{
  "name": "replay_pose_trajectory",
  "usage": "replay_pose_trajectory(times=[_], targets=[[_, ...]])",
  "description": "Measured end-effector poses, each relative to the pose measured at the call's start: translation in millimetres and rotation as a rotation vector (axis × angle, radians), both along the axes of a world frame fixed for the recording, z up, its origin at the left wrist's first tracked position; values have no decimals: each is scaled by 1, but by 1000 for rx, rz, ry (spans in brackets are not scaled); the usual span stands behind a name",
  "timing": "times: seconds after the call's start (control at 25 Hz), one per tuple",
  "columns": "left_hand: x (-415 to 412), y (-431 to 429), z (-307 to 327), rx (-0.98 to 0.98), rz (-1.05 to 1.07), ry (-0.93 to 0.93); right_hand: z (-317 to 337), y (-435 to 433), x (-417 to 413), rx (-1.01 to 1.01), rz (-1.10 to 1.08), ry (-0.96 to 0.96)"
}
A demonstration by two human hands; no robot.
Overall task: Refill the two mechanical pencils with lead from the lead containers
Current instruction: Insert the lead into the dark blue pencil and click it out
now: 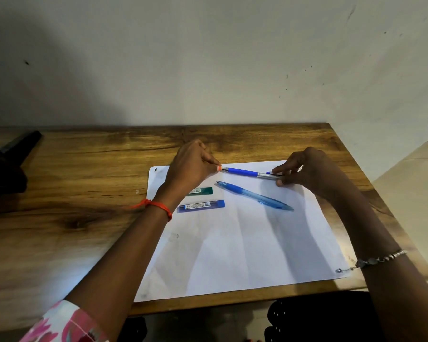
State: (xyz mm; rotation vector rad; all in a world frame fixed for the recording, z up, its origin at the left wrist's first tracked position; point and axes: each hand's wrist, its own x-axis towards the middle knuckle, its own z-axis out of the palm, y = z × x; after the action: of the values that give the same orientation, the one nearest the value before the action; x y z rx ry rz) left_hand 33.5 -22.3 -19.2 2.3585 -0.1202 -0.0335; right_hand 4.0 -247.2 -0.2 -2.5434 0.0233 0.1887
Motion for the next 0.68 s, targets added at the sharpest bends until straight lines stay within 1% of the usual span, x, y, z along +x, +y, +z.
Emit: replay_pose_trajectory(times=[0.36,0.52,0.6,0.68], targets=[[4,23,16,-42,-7,18,4,4,-3,-21,21,-7],[6,35,19,-50,-26,49,5,5,-3,-11,19,-45],[5,41,23,-24,-72,110,8,9,-3,-8,-5,-92],[6,50,28,-9,-161,206,11,19,-4,52,-15,-183]])
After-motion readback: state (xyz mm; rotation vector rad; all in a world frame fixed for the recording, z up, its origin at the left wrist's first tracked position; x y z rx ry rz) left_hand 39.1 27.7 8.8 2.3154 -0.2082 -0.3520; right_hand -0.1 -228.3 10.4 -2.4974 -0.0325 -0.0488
